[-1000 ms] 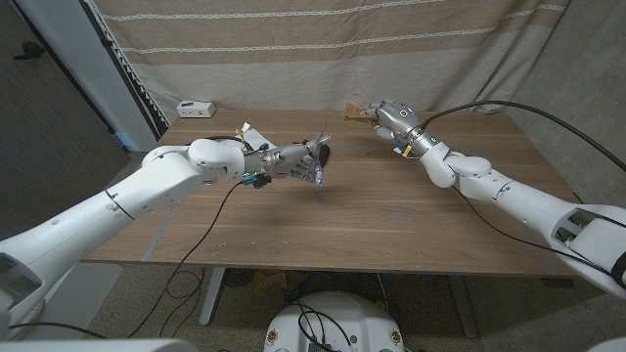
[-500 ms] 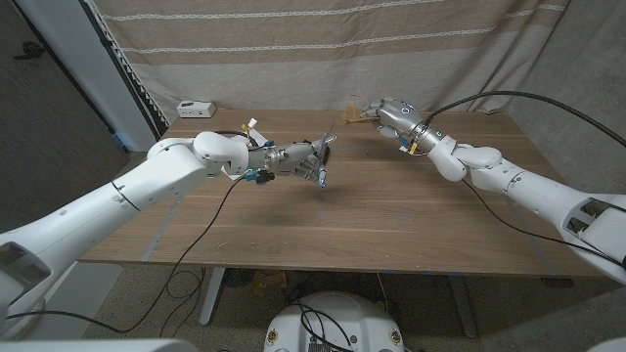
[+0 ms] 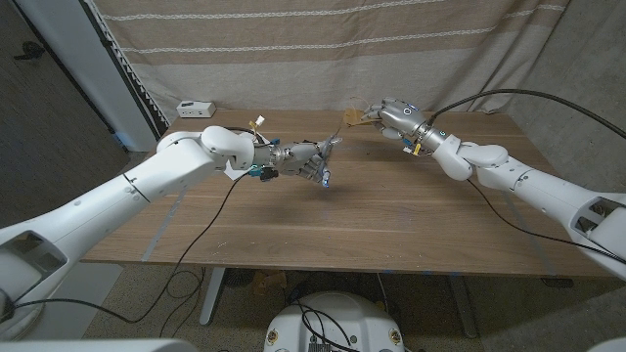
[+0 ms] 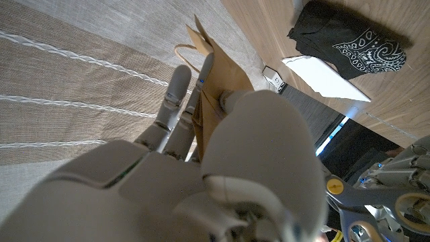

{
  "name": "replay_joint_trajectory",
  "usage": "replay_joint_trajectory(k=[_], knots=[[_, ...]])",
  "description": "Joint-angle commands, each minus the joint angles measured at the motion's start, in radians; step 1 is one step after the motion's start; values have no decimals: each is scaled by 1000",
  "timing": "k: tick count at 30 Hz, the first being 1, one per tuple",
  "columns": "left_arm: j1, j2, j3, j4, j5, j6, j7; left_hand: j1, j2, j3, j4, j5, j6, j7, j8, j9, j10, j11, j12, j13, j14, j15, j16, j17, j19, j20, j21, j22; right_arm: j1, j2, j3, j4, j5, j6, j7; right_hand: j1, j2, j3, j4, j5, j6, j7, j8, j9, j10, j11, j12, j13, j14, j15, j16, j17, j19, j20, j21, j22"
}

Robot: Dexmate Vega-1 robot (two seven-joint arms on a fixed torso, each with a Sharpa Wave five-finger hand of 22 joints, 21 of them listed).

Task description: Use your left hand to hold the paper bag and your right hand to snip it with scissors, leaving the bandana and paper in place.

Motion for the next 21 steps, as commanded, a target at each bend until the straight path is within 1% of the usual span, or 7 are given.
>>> replay_joint_trajectory(k=[1,6,8,14,21], knots=[[-51,-35,44,42,25,-5,-62,-73,-86,-111,-105,1,200,191,6,3,7,-1,6,0,-3,-23,8,0,-3,-4,-3,2,-10,-9,14,-7,-7,12,-16,88,80,56,-10,3,49,-33,5,4,6,-3,5,4,-4,-105,1,1,-3,-165,8,0],[-55,-42,49,47,28,-9,-69,-73,-86,-111,-106,1,200,191,4,2,5,-1,7,1,-6,-21,10,0,-3,-3,-2,2,-16,-20,16,-22,-12,23,-13,90,79,55,-9,3,49,-34,5,6,5,-3,6,8,-6,-105,0,0,-5,-165,9,-1],[-56,-43,50,47,30,-11,-70,-73,-86,-111,-106,0,199,191,4,3,5,4,7,1,-5,-22,11,0,-3,-4,-3,2,-20,-23,18,-26,-11,27,-9,91,79,56,-10,3,50,-33,5,7,7,-3,7,10,-7,-105,0,-1,-6,-165,9,-2],[-55,-46,50,47,31,-11,-70,-73,-85,-111,-107,0,203,191,5,4,6,1,7,-2,-4,-23,13,-4,-2,-5,-2,2,-36,-36,28,-48,-10,28,3,93,79,55,-10,3,51,-32,5,9,9,-3,9,13,-9,-105,-2,-2,-8,-165,10,-3],[-64,-58,59,64,37,-22,-83,-73,-85,-111,-108,0,204,191,4,4,6,-1,7,-1,-4,-23,18,-4,-1,-5,-2,2,-49,-43,35,-68,-24,24,5,94,79,54,-10,3,52,-31,5,12,9,-3,10,18,-12,-105,-4,-4,-10,-165,13,-4]])
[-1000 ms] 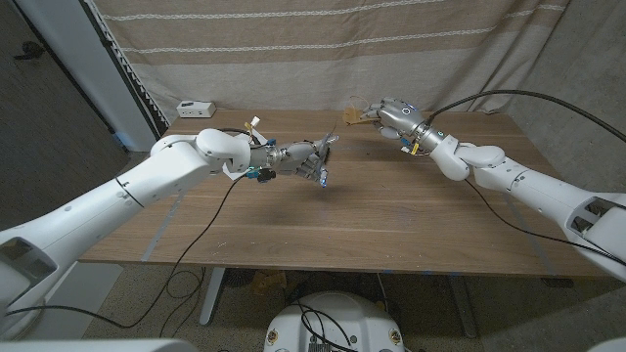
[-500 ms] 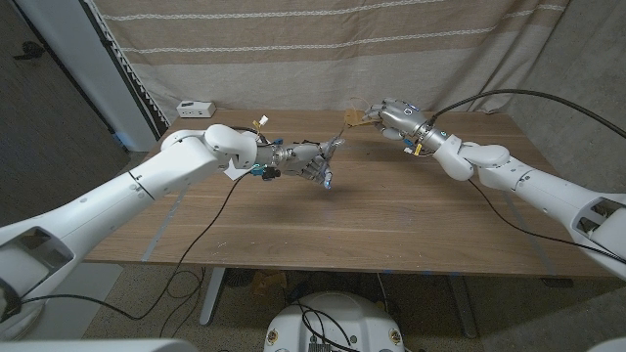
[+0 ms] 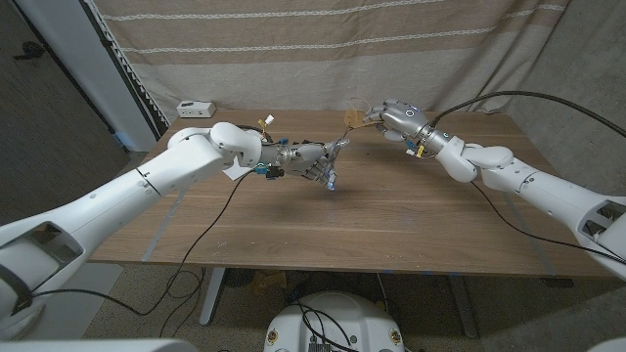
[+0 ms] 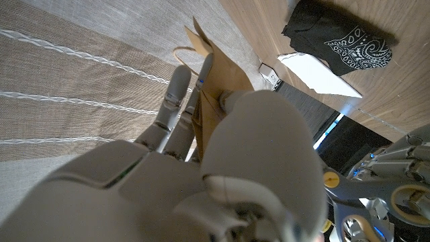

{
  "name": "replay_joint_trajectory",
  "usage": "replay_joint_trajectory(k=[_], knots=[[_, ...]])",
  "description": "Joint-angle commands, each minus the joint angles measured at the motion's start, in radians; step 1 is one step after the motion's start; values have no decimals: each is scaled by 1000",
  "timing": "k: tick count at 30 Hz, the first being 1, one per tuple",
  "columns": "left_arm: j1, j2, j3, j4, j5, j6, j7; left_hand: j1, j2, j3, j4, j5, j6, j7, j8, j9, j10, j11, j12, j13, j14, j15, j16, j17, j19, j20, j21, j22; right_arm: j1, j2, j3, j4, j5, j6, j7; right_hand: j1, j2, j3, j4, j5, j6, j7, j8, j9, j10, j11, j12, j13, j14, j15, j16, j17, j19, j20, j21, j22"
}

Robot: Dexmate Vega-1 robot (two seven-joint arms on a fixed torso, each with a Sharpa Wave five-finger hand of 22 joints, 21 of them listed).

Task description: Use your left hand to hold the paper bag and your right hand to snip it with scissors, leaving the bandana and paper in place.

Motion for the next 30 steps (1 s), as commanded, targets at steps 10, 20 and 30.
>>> replay_joint_trajectory(k=[10,20,30], knots=[[-13,-30,16,33,6,-19,-20,-51,-62,-111,-108,0,197,194,2,3,8,-1,8,2,-7,-25,15,0,-1,-6,-2,2,-37,-25,24,-61,-32,-6,2,96,78,46,-8,10,50,-34,10,6,6,1,5,7,-7,-109,-6,-1,-12,-166,8,-1],[-18,-42,22,50,11,-31,-25,-52,-61,-111,-109,1,201,194,4,5,10,-3,10,2,-6,-24,17,-6,-1,-5,-1,3,-47,-30,36,-80,-40,-11,1,98,78,44,-9,10,55,-33,11,10,10,0,7,10,-8,-109,-8,-3,-15,-166,11,-3],[-6,-46,13,60,3,-38,-9,-52,-60,-111,-109,2,200,194,1,3,10,-2,12,3,-6,-25,21,-9,0,-6,-1,3,-49,-28,40,-86,-45,-11,6,100,77,42,-10,10,55,-32,10,13,15,0,10,14,-8,-109,-9,-4,-18,-167,12,-4]])
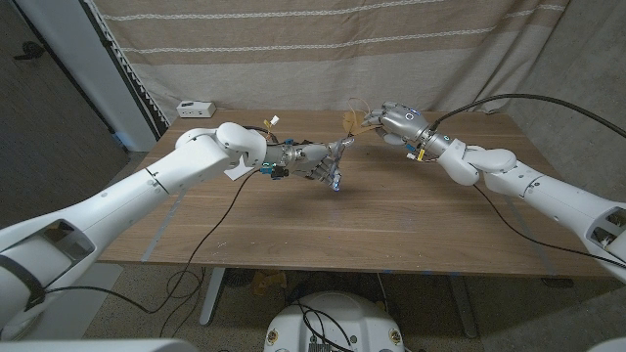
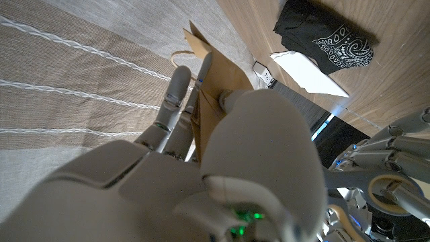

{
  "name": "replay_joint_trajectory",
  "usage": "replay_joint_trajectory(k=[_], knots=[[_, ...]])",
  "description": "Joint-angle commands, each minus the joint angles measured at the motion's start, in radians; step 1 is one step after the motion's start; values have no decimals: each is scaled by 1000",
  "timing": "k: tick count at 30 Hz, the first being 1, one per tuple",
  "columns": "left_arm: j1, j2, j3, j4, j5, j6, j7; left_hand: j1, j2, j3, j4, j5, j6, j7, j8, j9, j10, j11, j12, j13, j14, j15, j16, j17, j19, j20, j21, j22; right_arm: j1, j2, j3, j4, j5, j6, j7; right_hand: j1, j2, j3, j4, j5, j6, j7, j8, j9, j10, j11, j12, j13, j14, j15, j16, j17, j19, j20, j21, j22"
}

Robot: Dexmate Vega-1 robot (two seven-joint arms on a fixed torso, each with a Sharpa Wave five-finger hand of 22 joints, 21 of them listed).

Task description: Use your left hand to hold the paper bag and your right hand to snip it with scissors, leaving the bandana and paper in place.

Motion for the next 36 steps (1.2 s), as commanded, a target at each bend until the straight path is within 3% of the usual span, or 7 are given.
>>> replay_joint_trajectory(k=[1,25,36], knots=[[12,-11,-7,18,-8,-10,16,-37,-44,-112,-108,2,201,194,7,3,7,2,3,2,-6,-25,8,0,0,-6,-1,4,-7,-2,8,-14,-10,0,1,94,84,38,-11,6,51,-37,7,4,11,-4,7,5,-6,-107,-4,1,-7,-167,8,1],[13,-30,-2,51,-1,-32,28,-15,-9,-96,-108,25,204,194,5,3,11,0,6,-1,-4,-29,19,-8,4,-11,2,7,-23,-5,28,-46,2,-1,26,99,84,36,-16,7,49,-28,4,8,22,-3,14,14,-6,-107,-6,-1,-9,-168,11,-2],[15,-38,-3,61,-2,-41,30,59,63,-58,-122,59,203,192,1,1,18,-7,10,-4,-7,-34,32,-9,5,-13,4,9,-23,-3,32,-48,0,2,29,101,83,35,-16,7,51,-29,4,9,25,-4,15,15,-6,-108,-8,-3,-9,-167,12,-3]])
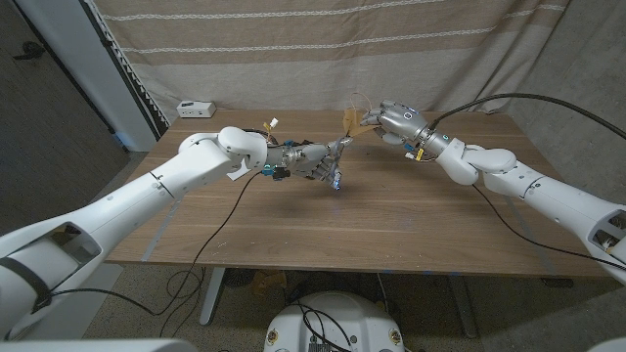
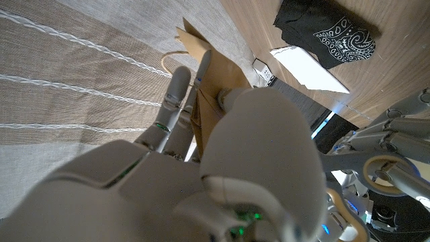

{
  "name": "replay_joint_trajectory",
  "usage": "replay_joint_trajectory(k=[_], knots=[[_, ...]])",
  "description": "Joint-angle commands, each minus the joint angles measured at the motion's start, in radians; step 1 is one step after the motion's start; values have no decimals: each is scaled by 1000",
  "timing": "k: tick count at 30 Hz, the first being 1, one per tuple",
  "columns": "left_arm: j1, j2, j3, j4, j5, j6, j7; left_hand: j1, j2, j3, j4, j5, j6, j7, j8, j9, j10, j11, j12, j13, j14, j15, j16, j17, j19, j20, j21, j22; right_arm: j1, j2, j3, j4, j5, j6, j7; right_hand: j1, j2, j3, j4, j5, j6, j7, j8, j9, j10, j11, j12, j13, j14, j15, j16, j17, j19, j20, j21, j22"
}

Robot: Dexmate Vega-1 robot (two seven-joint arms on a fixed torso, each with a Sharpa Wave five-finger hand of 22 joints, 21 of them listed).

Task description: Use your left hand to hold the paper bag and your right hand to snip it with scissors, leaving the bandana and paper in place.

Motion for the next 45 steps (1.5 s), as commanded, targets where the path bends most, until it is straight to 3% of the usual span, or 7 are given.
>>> replay_joint_trajectory(k=[1,16,22,26,33,35,45], knots=[[-1,-12,4,16,1,-16,-1,44,49,-78,-101,19,201,196,3,1,13,0,10,1,-2,-29,12,2,0,-7,4,4,-2,3,5,-5,2,7,6,90,94,15,-11,4,46,-34,2,2,12,-2,4,2,-5,-110,-4,2,0,-165,6,2],[2,-21,1,29,-1,-30,1,100,134,-44,-105,40,211,195,3,-5,17,-5,13,0,2,-40,23,-6,1,-14,8,11,-8,-1,12,-15,4,6,12,92,93,13,-12,4,45,-33,0,2,16,-2,4,1,-4,-110,-6,0,-1,-165,6,0],[8,-28,-1,34,-2,-42,10,147,207,-8,-111,47,215,193,3,-9,21,-6,15,-1,2,-45,31,-8,1,-20,10,14,-9,-1,14,-18,2,5,14,92,93,12,-12,4,44,-32,-2,2,20,-3,5,0,-3,-110,-7,0,-2,-166,7,0],[16,-34,-6,38,-6,-54,19,212,269,42,-128,48,217,190,4,-14,24,-12,15,-5,1,-56,39,-11,1,-25,15,23,-14,-6,19,-29,4,0,19,92,92,11,-12,4,42,-31,-3,2,21,-2,5,0,-3,-110,-8,-1,-2,-165,7,-1],[32,-48,-11,53,-11,-86,34,300,305,147,-134,48,189,171,-24,-50,21,-6,14,-7,-1,-66,50,-14,-6,-26,24,41,-25,-19,30,-50,5,-10,33,92,92,10,-12,4,41,-32,-5,2,22,-2,5,-1,-3,-110,-9,-2,-3,-165,8,-2],[35,-52,-11,56,-12,-93,36,333,307,210,-123,48,181,166,-33,-59,18,-7,10,-13,-4,-66,55,-14,-7,-27,29,48,-28,-22,33,-57,5,-13,39,92,92,10,-12,4,41,-32,-5,2,23,-2,5,-1,-3,-110,-9,-2,-3,-165,8,-2],[37,-71,-7,80,-13,-122,33,448,309,442,-96,20,139,139,-45,-58,1,-19,7,-10,-23,-79,73,-7,-22,-36,44,79,-44,-34,47,-80,7,-15,51,93,92,8,-13,4,40,-31,-6,3,27,-2,6,-2,-4,-110,-12,-4,-4,-165,8,-3]])
